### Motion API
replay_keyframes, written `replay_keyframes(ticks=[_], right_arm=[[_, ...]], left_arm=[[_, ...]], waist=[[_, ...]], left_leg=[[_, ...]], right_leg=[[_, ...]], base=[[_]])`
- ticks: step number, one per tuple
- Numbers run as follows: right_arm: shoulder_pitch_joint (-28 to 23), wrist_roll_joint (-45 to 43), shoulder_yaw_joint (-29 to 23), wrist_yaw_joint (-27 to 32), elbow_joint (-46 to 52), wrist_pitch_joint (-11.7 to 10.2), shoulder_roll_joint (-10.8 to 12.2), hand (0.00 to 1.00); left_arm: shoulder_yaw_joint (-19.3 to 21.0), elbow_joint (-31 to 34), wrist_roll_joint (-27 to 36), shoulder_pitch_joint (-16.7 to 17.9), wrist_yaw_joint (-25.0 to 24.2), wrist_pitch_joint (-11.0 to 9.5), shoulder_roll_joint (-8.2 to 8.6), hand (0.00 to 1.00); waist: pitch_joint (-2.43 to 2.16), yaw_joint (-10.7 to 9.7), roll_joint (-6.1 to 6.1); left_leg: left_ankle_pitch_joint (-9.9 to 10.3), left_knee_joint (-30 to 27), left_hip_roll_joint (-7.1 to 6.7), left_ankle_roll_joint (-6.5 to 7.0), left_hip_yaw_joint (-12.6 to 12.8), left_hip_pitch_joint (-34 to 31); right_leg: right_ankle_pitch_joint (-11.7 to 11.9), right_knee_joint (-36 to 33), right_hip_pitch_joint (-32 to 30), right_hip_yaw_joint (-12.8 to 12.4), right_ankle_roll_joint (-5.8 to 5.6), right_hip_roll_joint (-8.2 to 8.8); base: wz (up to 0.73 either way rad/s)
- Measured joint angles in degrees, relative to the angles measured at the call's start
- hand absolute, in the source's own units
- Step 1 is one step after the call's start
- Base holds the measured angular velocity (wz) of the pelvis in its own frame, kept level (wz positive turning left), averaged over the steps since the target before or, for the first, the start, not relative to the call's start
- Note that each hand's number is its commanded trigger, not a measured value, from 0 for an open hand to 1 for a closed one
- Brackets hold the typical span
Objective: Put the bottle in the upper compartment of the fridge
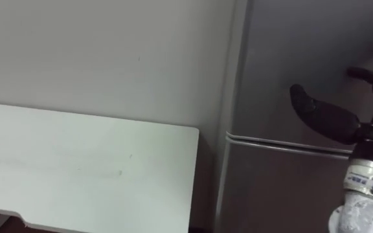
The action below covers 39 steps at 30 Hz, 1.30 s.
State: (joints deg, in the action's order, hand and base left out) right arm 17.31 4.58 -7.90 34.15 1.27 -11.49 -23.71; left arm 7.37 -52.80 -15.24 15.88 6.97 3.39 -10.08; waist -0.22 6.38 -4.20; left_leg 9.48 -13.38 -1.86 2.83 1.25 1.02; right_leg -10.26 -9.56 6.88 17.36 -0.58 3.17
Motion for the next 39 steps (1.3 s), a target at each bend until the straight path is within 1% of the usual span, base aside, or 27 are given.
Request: replay_keyframes(ticks=[1,2,3,4,6,7,9,10,12,14,15,16,18,20,21,22,23,25,27,28,32,34,35,36,37,39], right_arm=[[-0.05,0.06,-0.01,0.13,0.05,0.01,-0.02,0.00],[-0.07,-0.11,-0.09,0.25,0.10,0.01,-0.03,0.00],[-0.06,-0.24,-0.34,0.64,0.15,0.02,-0.15,0.00],[-0.07,-0.36,-0.44,0.91,0.16,0.11,-0.33,0.00],[-0.24,0.10,-2.79,1.36,0.14,0.44,-0.79,0.00],[-0.29,0.71,-3.60,1.40,0.11,0.63,-1.13,0.00],[-0.28,3.41,-7.24,2.48,-0.51,1.76,-2.50,0.00],[-0.28,4.02,-8.22,2.63,-0.68,1.83,-2.81,0.00],[-0.28,5.97,-12.44,3.48,-0.82,2.39,-3.87,0.00],[-0.35,7.32,-15.07,4.60,-0.80,2.49,-4.01,0.00],[-0.43,7.83,-16.63,5.03,-0.76,2.87,-4.08,0.00],[-0.43,8.18,-17.25,5.31,-0.78,2.90,-4.26,0.00],[-0.62,8.28,-19.11,6.55,-1.11,2.91,-5.40,0.00],[-0.66,8.35,-20.51,7.58,-1.36,2.92,-5.61,0.00],[-1.10,8.86,-20.82,8.48,-1.51,2.91,-5.88,0.00],[-1.64,9.02,-20.96,8.73,-1.72,2.91,-5.98,0.00],[-3.42,9.12,-21.20,8.87,-2.15,2.91,-6.13,0.00],[-6.25,9.44,-21.27,8.84,-2.59,3.57,-6.12,0.00],[-9.77,11.87,-22.30,8.91,-2.84,5.05,-6.10,0.00],[-10.34,12.37,-22.61,8.96,-2.98,5.35,-6.07,0.00],[-14.29,15.29,-23.12,10.99,-4.51,5.40,-5.56,0.00],[-16.03,15.48,-23.52,11.40,-6.43,5.35,-4.66,0.00],[-17.64,15.51,-24.10,11.45,-8.40,5.30,-3.84,0.00],[-19.52,15.79,-24.52,11.68,-9.63,5.36,-2.50,0.00],[-20.45,15.99,-24.60,11.80,-9.92,5.37,-1.65,0.00],[-23.55,18.83,-24.56,12.05,-10.26,5.41,1.80,0.00]], left_arm=[[0.48,-0.06,-0.01,0.12,0.05,-0.02,0.01,0.00],[1.09,-0.26,0.08,0.41,0.16,-0.05,-0.01,0.00],[1.68,-0.32,0.12,0.70,0.28,-0.15,-0.06,0.00],[1.97,-0.48,0.15,0.76,0.29,-0.22,-0.12,0.00],[3.67,-1.78,0.30,1.72,0.28,-0.85,-0.19,0.00],[3.78,-1.79,0.58,2.10,0.28,-1.01,-0.23,0.00],[3.92,-1.88,1.26,3.19,0.20,-1.34,-0.24,0.00],[4.05,-1.88,1.23,3.20,0.19,-1.35,-0.14,0.00],[5.85,-1.87,1.20,4.13,0.07,-1.41,0.51,0.00],[6.97,-1.72,1.21,4.87,0.09,-1.41,0.50,0.00],[7.72,-1.70,1.20,5.01,0.16,-1.40,0.53,0.00],[7.99,-1.70,1.10,5.00,0.19,-1.40,0.53,0.00],[8.31,-1.69,1.11,4.95,0.54,-1.40,0.53,0.00],[8.25,-1.69,1.24,4.71,1.42,-1.40,0.55,0.00],[8.25,-1.73,1.85,4.36,1.61,-1.40,0.53,0.00],[8.26,-1.79,2.24,4.18,1.66,-1.40,0.50,0.00],[8.26,-1.78,2.24,3.76,1.86,-1.42,0.51,0.00],[8.26,-1.68,2.25,3.11,2.39,-1.47,0.59,0.00],[8.27,-1.32,2.29,2.07,2.72,-1.45,0.59,0.00],[8.25,-1.17,2.30,1.88,2.79,-1.45,0.59,0.00],[8.20,-1.11,4.54,1.41,3.92,-1.46,0.58,0.00],[8.21,-1.11,5.05,1.76,4.07,-1.44,0.58,0.00],[8.25,-1.43,5.66,1.76,4.13,-1.44,0.58,0.00],[8.24,-1.94,5.67,1.66,4.17,-1.44,0.59,0.00],[8.25,-2.28,5.69,1.65,4.17,-1.44,0.61,0.00],[8.20,-2.44,7.24,1.62,4.74,-1.14,1.04,0.00]], waist=[[-0.16,-0.09,-0.32],[-0.12,-0.51,-0.29],[-0.28,-0.96,-0.69],[-0.33,-1.24,-0.84],[-0.20,-2.09,-1.16],[-0.17,-2.13,-1.23],[0.02,-2.18,-1.70],[0.03,-2.25,-1.76],[0.03,-2.80,-1.72],[0.04,-3.25,-1.56],[-0.04,-3.60,-1.52],[-0.07,-3.99,-1.37],[-0.35,-5.35,-0.86],[-0.43,-6.27,-0.32],[-0.25,-6.54,-0.13],[-0.14,-6.76,-0.25],[-0.22,-7.23,-0.12],[-0.16,-7.63,-0.18],[-0.14,-7.81,-0.18],[-0.14,-7.81,-0.18],[-0.08,-8.09,-0.37],[-0.05,-8.29,-0.49],[0.06,-8.13,-0.38],[-0.07,-7.92,-0.61],[-0.06,-7.77,-0.55],[-0.03,-7.66,-0.01]], left_leg=[[-0.01,0.02,0.00,-0.01,0.03,0.09],[-0.01,0.10,-0.02,-0.01,0.03,0.06],[0.00,0.07,-0.04,-0.01,0.02,-0.33],[0.00,0.10,-0.04,-0.02,0.02,-0.34],[-0.01,0.20,-0.07,-0.02,0.05,-0.22],[0.01,0.20,-0.08,0.00,0.03,-0.17],[0.16,0.24,-0.11,0.05,0.03,0.11],[0.18,0.22,-0.11,0.05,-0.01,0.00],[0.24,-0.01,-0.10,0.08,-0.07,-0.53],[0.43,-0.13,-0.08,0.05,-0.04,-0.60],[0.50,-0.09,-0.08,0.02,-0.04,-0.66],[0.50,-0.08,-0.08,0.02,-0.06,-0.77],[0.50,0.04,-0.20,0.03,-0.20,-1.23],[0.49,0.36,-0.24,0.04,0.13,-1.10],[0.48,0.77,-0.18,0.04,0.34,-0.69],[0.49,0.79,-0.18,0.03,0.50,-0.64],[0.60,0.82,-0.15,0.03,0.54,-0.49],[0.80,0.87,-0.06,0.00,0.87,-0.44],[0.85,1.08,-0.01,0.01,1.35,-0.49],[0.85,1.16,0.00,0.01,1.50,-0.49],[0.89,1.74,0.06,0.06,1.97,0.32],[0.90,2.14,0.03,0.06,2.10,0.91],[0.96,2.29,-0.06,0.08,2.09,1.23],[0.99,2.59,-0.11,0.10,2.08,1.36],[0.99,2.68,-0.13,0.10,2.09,1.40],[0.99,2.94,-0.14,0.10,2.40,1.59]], right_leg=[[0.12,-0.05,0.01,-0.07,0.20,-0.08],[0.15,-0.06,0.04,0.08,0.28,-0.18],[0.07,-0.09,-0.14,0.13,0.32,-0.15],[0.03,-0.08,-0.27,0.11,0.33,-0.16],[0.06,-0.04,-0.21,0.09,0.40,-0.24],[0.06,-0.01,-0.09,0.11,0.40,-0.24],[0.00,0.19,0.11,0.09,0.38,-0.21],[0.01,0.40,0.11,0.05,0.37,-0.23],[0.09,0.92,-0.09,0.10,0.33,-0.29],[0.06,0.97,-0.14,0.14,0.32,-0.25],[-0.01,0.95,-0.22,0.16,0.33,-0.23],[-0.01,0.95,-0.28,0.21,0.33,-0.25],[0.00,0.88,-0.44,0.44,0.33,-0.30],[0.00,0.87,-0.39,0.30,0.32,-0.28],[0.00,0.83,-0.13,0.07,0.32,-0.28],[0.00,0.85,0.03,0.06,0.32,-0.28],[-0.03,0.87,0.26,0.00,0.28,-0.29],[-0.13,0.88,0.20,-0.12,0.25,-0.31],[-0.24,0.82,-0.19,-0.38,0.28,-0.28],[-0.27,0.80,-0.38,-0.56,0.27,-0.28],[-0.30,0.90,-0.46,-1.54,0.24,-0.31],[-0.34,1.02,-0.07,-2.41,0.18,-0.44],[-0.42,1.17,0.27,-3.07,0.08,-0.47],[-0.45,1.39,0.43,-3.06,0.04,-0.46],[-0.45,1.51,0.43,-3.11,0.03,-0.46],[-0.46,1.67,0.30,-3.20,0.00,-0.47]], base=[[0.00],[0.00],[0.00],[0.00],[0.00],[0.00],[0.00],[0.04],[0.04],[0.00],[0.00],[0.05],[0.05],[-0.04],[-0.09],[-0.07],[0.00],[-0.07],[-0.11],[-0.11],[-0.10],[-0.09],[0.00],[0.00],[0.00],[-0.06]])
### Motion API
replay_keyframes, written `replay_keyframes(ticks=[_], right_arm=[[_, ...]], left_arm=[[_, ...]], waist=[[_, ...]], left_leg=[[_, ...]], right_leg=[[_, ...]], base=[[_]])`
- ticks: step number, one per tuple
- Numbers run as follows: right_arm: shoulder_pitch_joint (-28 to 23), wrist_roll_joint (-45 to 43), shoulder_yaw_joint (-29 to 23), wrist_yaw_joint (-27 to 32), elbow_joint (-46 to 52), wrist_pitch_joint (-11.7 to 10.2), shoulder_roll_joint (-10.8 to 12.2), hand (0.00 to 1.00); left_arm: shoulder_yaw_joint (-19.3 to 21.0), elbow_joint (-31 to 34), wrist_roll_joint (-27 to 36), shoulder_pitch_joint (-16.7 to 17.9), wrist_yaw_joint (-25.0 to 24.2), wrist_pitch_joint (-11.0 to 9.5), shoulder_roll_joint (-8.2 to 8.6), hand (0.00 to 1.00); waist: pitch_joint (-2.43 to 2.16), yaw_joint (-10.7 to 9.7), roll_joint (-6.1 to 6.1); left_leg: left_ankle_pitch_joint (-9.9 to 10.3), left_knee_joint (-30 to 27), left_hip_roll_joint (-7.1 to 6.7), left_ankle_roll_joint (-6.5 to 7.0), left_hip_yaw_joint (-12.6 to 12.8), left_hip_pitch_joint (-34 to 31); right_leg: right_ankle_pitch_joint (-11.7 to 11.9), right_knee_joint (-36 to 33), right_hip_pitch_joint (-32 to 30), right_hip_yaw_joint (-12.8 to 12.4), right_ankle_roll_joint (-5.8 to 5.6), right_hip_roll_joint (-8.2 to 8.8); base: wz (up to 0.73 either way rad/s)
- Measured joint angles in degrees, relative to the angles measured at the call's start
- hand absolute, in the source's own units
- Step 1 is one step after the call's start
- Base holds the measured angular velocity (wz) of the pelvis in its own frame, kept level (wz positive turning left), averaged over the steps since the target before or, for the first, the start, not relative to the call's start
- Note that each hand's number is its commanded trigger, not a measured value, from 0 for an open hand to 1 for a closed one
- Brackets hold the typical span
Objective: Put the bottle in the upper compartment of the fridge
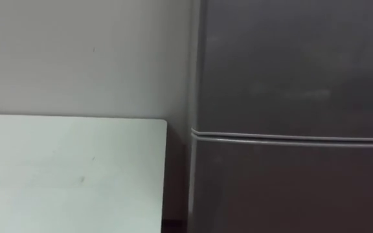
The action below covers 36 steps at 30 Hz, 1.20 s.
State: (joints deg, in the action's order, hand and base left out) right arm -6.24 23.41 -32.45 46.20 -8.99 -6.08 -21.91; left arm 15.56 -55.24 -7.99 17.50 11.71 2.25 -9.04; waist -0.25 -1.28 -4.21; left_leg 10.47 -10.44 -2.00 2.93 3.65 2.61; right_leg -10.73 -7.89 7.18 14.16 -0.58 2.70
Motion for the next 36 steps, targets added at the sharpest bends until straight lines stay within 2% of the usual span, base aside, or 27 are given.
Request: replay_keyframes(ticks=[2,7,12,14,16,18,21,25,31,36], right_arm=[[-1.62,1.85,0.12,0.13,-0.66,0.18,2.32,0.00],[-2.22,1.69,3.08,-0.54,-9.76,1.04,5.87,0.00],[-5.89,0.75,9.44,-3.88,-13.20,1.90,9.25,0.00],[-6.66,-0.42,12.76,-5.79,-16.13,1.86,9.28,0.00],[-6.88,-2.76,15.05,-8.48,-20.65,1.90,9.91,0.00],[-6.84,-6.83,16.26,-12.17,-26.73,1.91,11.83,0.00],[-8.35,-8.78,19.13,-16.77,-31.89,2.02,12.53,0.00],[-9.02,-11.60,21.73,-21.98,-38.37,2.56,12.65,0.00],[-8.35,-17.53,26.25,-31.86,-45.92,2.69,12.57,0.00],[-7.34,-20.60,30.93,-39.03,-49.86,4.50,12.58,0.00]], left_arm=[[0.00,0.09,1.03,0.11,0.86,0.19,0.70,0.00],[-0.03,0.54,1.17,0.38,1.74,0.18,1.35,0.00],[-0.32,0.52,1.12,-0.05,1.74,0.08,1.55,0.00],[-1.29,0.78,1.19,-0.12,1.76,0.07,1.55,0.00],[-1.90,0.90,1.16,-0.02,1.73,-0.15,1.92,0.00],[-2.29,0.57,1.15,-0.17,1.47,-0.63,2.28,0.00],[-2.32,-0.28,1.14,0.08,1.43,-1.30,2.70,0.00],[-2.30,-0.57,0.95,0.77,1.41,-1.40,2.87,0.00],[-2.73,-1.35,0.96,0.08,0.54,-1.42,2.89,0.00],[-4.55,-2.40,0.00,-0.45,-0.10,-1.28,2.76,0.00]], waist=[[0.11,-0.02,0.61],[0.27,-0.14,1.39],[0.22,-0.10,1.47],[0.24,-0.02,1.71],[-0.01,-0.02,1.84],[-0.20,0.04,2.32],[-0.18,0.05,2.99],[-0.03,0.07,3.24],[0.04,0.58,3.00],[0.07,1.83,2.88]], left_leg=[[0.00,0.19,0.00,0.01,0.28,0.00],[0.00,0.88,0.18,-0.01,1.04,0.64],[0.05,0.97,0.14,-0.06,1.53,0.79],[0.20,0.88,0.14,-0.04,1.60,0.97],[0.28,0.83,0.08,0.01,1.52,1.03],[0.32,0.94,0.08,0.04,1.71,1.47],[0.41,1.11,0.12,0.03,1.96,2.02],[0.48,0.95,0.17,-0.01,1.81,2.11],[0.51,0.72,0.16,-0.01,1.57,1.94],[0.58,0.53,-0.03,-0.02,0.75,1.51]], right_leg=[[0.01,-0.02,-0.21,-0.05,-0.01,0.05],[-0.12,-0.52,-0.29,-0.57,0.04,0.05],[-0.56,-0.75,-0.42,-1.13,0.03,0.11],[-0.56,-0.76,-0.28,-1.08,0.03,0.11],[-0.58,-0.81,-0.14,-1.00,-0.02,0.17],[-0.59,-0.80,0.23,-1.34,-0.03,0.16],[-0.62,-0.73,0.65,-1.42,-0.08,0.17],[-0.82,-0.72,0.63,-1.51,-0.05,0.16],[-0.90,-0.72,0.57,-1.42,-0.02,0.35],[-0.93,-0.56,0.56,-0.62,-0.05,0.28]], base=[[-0.06],[-0.08],[-0.02],[-0.02],[0.00],[0.00],[-0.06],[0.00],[0.01],[0.06]])
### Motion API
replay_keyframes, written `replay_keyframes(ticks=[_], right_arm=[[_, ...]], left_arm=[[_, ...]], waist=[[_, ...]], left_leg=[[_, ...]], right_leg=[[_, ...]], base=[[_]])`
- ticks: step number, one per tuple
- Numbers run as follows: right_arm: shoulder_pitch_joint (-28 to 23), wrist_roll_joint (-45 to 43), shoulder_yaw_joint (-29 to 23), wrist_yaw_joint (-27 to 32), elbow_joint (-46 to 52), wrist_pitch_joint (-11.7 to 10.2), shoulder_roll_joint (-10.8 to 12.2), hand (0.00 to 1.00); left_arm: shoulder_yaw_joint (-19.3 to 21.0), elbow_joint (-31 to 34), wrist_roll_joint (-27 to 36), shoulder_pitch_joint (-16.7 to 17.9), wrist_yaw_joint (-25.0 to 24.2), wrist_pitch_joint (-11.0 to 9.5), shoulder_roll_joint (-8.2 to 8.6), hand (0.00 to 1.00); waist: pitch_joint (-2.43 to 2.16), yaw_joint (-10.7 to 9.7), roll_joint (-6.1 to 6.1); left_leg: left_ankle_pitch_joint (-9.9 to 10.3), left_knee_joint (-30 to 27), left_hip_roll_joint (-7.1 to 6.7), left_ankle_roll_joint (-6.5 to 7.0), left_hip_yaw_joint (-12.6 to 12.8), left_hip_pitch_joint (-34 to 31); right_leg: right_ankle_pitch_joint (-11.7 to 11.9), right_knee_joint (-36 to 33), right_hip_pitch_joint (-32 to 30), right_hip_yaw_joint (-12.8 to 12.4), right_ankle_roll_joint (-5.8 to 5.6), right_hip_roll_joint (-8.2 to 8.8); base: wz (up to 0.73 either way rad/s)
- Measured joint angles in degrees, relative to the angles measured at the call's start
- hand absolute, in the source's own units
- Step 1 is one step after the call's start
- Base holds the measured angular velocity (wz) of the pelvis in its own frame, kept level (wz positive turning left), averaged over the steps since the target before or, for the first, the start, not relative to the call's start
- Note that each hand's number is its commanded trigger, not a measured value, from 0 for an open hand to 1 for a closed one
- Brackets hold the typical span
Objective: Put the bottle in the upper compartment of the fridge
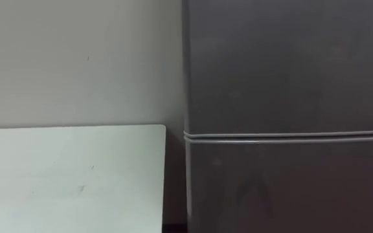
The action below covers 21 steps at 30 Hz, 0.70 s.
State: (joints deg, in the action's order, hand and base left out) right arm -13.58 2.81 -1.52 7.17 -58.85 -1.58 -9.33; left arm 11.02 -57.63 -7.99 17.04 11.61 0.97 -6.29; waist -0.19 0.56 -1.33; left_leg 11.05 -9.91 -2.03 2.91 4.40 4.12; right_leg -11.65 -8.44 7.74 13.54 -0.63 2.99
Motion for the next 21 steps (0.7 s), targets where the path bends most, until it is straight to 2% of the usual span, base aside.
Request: replay_keyframes(ticks=[8,10,15,21], right_arm=[[2.45,-0.95,1.21,-5.25,-2.83,0.44,0.35,0.00],[2.94,-1.43,2.01,-5.35,-3.05,0.48,0.35,0.00],[3.90,-3.40,4.50,-4.66,-2.66,0.92,0.45,0.00],[4.60,-4.36,5.78,-4.09,-1.52,1.59,0.90,0.00]], left_arm=[[-0.62,-0.51,-3.00,-1.02,-1.96,0.65,0.08,0.00],[-0.99,-0.99,-2.94,-1.13,-2.21,0.68,0.11,0.00],[-5.02,-1.34,-2.95,-2.08,-2.75,1.51,0.42,0.00],[-5.69,-0.83,-2.93,-2.11,-3.39,1.53,0.41,0.00]], waist=[[0.02,0.22,-0.09],[0.03,0.69,-0.08],[0.05,1.45,-0.17],[0.06,1.48,-0.16]], left_leg=[[0.04,-0.51,-0.21,-0.02,-1.28,-0.81],[0.05,-0.51,-0.23,-0.02,-1.32,-0.84],[0.14,-0.66,-0.33,0.06,-1.38,-0.93],[0.28,-0.99,-0.45,0.21,-1.53,-1.21]], right_leg=[[0.04,0.65,0.46,0.92,-0.05,-0.08],[0.04,0.67,0.47,0.89,-0.05,-0.07],[0.01,0.64,0.51,0.88,-0.09,0.00],[-0.05,0.63,0.49,1.01,-0.22,0.11]], base=[[0.10],[0.00],[0.00],[0.00]])
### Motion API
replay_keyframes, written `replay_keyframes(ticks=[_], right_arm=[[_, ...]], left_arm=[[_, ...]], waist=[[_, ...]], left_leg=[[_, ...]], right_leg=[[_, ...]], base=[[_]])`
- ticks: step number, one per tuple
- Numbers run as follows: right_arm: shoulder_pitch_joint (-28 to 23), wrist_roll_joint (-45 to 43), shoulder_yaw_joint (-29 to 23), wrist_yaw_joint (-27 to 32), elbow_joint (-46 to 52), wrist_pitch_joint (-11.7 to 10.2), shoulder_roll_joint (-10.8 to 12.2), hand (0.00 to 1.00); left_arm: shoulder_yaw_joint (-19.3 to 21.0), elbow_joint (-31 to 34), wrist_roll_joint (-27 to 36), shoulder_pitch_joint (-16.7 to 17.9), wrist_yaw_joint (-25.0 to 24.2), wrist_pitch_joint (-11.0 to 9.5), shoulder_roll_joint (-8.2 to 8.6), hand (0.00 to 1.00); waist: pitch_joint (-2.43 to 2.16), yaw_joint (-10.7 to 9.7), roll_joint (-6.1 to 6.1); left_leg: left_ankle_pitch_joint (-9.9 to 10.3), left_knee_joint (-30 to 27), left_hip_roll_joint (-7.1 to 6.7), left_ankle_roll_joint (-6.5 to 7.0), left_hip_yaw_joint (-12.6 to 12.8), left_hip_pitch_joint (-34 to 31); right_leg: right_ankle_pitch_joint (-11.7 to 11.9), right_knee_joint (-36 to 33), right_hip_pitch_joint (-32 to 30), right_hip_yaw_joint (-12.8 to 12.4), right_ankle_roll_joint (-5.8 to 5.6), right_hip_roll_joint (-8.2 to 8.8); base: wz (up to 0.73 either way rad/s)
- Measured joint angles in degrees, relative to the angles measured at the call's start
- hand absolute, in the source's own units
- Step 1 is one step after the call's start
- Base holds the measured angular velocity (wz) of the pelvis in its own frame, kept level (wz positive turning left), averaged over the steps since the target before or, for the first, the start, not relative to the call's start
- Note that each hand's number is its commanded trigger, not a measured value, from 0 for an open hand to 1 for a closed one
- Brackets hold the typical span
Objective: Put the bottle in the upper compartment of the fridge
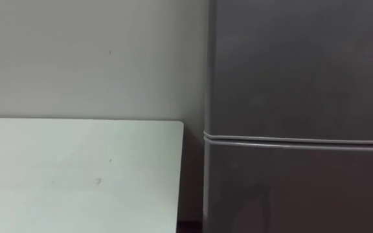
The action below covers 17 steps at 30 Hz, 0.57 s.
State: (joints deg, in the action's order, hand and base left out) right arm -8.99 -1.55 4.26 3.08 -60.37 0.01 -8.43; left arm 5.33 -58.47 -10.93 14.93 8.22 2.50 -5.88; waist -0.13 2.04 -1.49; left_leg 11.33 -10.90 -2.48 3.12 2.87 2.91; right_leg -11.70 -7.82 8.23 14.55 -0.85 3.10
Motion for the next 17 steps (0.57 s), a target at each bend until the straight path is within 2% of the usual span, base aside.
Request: replay_keyframes(ticks=[5,17], right_arm=[[-0.04,-0.02,0.67,0.66,0.34,0.01,0.12,0.00],[0.02,0.02,0.72,1.07,0.35,0.01,0.35,0.00]], left_arm=[[0.00,0.00,-0.04,-0.15,0.01,0.00,0.00,0.00],[-0.01,-1.27,-0.07,0.66,0.01,0.20,0.00,0.00]], waist=[[0.08,-0.20,-0.05],[0.40,-0.02,0.16]], left_leg=[[0.12,-0.56,-0.33,0.17,-1.15,-0.62],[0.30,-1.14,-0.51,0.21,-2.14,-1.25]], right_leg=[[-0.05,0.05,0.12,1.36,-0.15,0.25],[-0.12,0.18,0.71,1.95,-0.26,0.25]], base=[[0.10],[0.05]])
